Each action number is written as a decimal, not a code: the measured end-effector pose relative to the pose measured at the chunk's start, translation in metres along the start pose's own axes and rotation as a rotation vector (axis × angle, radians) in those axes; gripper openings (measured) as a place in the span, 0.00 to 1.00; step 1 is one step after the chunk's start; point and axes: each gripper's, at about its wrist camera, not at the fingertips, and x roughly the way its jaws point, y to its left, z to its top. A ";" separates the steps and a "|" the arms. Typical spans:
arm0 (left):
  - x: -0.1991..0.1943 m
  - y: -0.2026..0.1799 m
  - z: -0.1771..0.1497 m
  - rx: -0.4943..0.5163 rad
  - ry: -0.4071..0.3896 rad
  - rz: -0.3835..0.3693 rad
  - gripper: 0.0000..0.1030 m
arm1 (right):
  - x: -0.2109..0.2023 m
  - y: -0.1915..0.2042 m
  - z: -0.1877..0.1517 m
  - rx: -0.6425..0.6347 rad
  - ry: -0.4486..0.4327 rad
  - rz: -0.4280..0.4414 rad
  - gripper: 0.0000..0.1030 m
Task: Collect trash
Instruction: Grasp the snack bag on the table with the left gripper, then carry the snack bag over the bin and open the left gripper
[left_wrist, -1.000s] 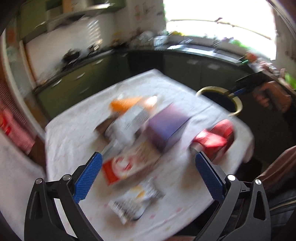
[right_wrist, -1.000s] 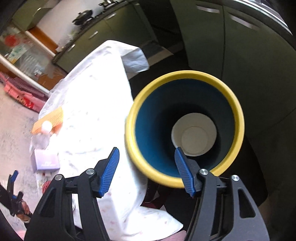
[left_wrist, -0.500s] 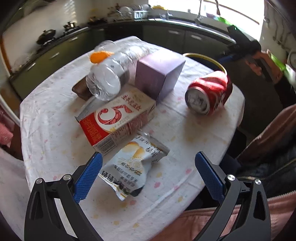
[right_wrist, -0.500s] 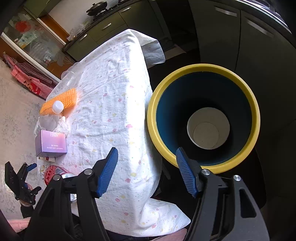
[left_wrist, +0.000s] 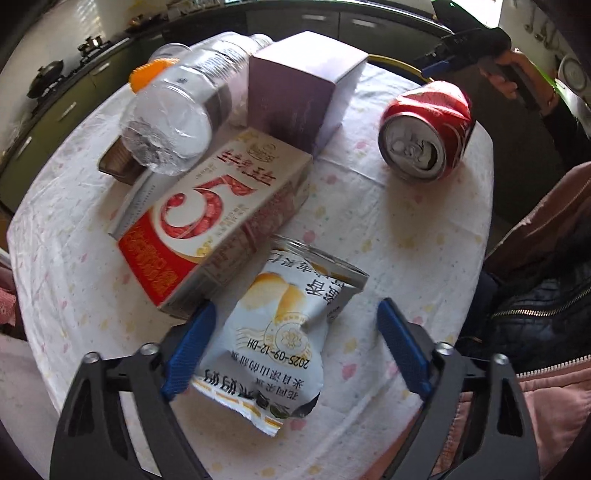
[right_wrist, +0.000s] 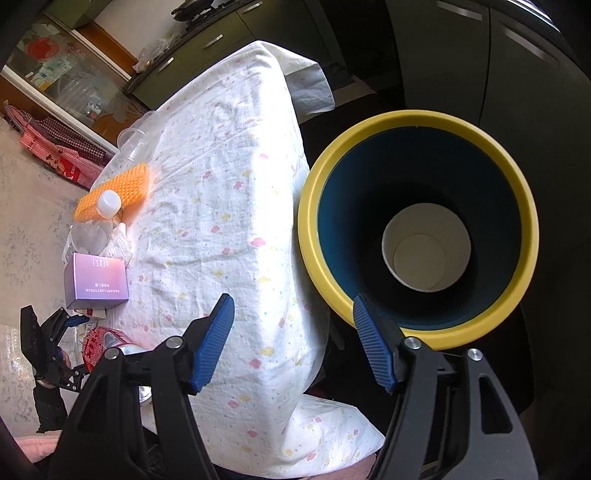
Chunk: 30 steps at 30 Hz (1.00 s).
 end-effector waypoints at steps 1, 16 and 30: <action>0.001 -0.001 0.001 0.004 -0.002 0.002 0.79 | 0.001 0.000 -0.001 0.002 0.003 0.001 0.62; -0.025 -0.025 -0.004 -0.123 -0.055 0.098 0.42 | 0.007 -0.005 -0.012 0.008 0.010 0.038 0.62; -0.082 -0.085 0.143 0.010 -0.258 -0.054 0.42 | -0.030 -0.035 -0.041 0.069 -0.106 0.051 0.62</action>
